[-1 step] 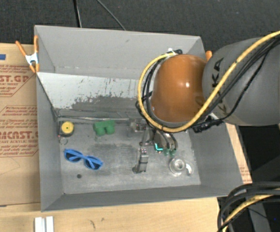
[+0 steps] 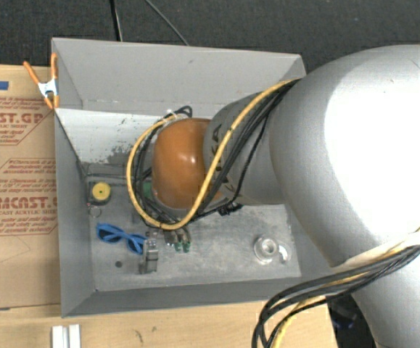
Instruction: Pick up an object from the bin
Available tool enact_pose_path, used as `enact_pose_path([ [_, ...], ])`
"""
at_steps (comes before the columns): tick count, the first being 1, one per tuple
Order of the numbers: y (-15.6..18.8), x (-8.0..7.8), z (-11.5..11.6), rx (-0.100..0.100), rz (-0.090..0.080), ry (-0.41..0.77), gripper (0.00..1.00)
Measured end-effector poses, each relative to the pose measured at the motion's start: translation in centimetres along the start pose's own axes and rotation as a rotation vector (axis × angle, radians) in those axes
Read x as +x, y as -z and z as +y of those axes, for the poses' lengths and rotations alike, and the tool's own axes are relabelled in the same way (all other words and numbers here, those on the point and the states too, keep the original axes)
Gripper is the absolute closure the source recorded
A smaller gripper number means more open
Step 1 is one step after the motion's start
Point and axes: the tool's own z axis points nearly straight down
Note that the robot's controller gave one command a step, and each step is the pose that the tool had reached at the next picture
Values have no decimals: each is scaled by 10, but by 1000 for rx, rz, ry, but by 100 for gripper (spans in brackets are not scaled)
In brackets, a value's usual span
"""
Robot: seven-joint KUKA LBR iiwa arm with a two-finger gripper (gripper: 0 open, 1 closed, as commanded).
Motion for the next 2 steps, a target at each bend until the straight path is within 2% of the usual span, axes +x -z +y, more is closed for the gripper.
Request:
enact_pose_path([
  [1,35,13,17,0,-7,-65,0],
  [2,34,21,7,2,-4,-179,0],
])
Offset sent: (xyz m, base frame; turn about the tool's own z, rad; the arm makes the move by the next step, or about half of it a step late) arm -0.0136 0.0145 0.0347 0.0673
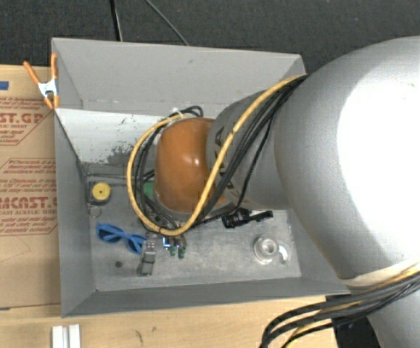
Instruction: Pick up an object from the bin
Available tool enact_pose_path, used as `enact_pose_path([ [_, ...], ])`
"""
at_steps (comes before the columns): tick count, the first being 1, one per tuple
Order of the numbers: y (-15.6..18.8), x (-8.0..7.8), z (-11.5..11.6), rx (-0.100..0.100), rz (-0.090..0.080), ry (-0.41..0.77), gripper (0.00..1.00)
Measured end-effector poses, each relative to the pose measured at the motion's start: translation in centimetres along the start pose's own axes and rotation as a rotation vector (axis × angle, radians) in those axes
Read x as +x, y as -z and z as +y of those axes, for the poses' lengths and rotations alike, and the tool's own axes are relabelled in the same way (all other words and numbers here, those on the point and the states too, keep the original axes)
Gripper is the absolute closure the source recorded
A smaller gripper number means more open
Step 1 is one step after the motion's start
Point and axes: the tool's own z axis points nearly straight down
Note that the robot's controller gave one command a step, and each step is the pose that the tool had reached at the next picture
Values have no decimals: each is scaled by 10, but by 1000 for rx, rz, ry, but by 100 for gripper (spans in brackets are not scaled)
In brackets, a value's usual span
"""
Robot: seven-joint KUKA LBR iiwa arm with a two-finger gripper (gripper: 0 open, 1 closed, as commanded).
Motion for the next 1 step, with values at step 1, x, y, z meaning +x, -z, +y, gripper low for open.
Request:
enact_pose_path([
  [1,-31,19,-3,0,1,-173,0],
])
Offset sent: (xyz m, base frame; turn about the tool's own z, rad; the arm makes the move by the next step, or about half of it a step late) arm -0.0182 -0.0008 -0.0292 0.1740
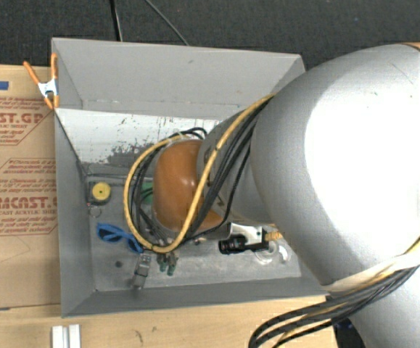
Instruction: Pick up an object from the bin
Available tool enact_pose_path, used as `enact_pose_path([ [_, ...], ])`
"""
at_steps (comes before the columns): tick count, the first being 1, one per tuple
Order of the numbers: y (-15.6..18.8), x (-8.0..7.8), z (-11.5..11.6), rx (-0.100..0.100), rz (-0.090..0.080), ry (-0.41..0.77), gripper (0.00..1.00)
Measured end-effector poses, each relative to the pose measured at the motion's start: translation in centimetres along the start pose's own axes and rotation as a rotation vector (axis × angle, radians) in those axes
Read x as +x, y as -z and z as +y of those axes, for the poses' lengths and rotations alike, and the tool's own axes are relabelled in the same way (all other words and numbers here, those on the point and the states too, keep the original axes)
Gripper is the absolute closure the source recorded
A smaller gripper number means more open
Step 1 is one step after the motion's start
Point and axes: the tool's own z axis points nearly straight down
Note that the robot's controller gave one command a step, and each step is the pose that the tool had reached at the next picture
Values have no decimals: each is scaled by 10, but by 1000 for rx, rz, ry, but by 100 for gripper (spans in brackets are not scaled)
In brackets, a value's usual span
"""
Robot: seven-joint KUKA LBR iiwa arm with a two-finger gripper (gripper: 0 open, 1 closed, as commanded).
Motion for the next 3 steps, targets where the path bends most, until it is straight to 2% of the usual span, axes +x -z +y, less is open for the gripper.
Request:
enact_pose_path([
  [1,-1,0,0,-1,-2,0,0],
  [2,0,0,0,-2,-1,0,100],
  [3,55,0,1,-4,-6,1,100],
])
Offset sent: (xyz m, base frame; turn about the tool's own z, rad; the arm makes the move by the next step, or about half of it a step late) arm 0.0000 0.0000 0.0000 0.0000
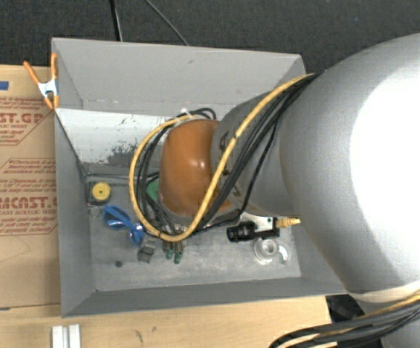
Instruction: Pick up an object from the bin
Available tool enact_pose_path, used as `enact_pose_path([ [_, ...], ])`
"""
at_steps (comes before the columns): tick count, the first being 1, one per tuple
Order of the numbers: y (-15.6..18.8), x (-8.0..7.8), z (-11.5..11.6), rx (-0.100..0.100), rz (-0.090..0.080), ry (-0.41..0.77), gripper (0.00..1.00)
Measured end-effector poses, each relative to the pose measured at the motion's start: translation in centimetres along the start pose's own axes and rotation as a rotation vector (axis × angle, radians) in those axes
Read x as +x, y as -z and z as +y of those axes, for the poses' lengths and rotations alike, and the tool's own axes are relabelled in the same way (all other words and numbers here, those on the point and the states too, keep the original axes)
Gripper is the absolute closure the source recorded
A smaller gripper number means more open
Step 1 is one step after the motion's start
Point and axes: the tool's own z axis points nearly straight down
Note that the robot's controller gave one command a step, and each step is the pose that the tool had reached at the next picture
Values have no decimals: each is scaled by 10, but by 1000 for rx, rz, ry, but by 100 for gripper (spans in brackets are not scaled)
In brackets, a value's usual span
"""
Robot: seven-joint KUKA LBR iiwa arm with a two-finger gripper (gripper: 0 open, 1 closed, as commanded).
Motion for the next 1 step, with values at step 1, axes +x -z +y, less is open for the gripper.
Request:
enact_pose_path([
  [1,21,0,1,1,2,1,100],
])
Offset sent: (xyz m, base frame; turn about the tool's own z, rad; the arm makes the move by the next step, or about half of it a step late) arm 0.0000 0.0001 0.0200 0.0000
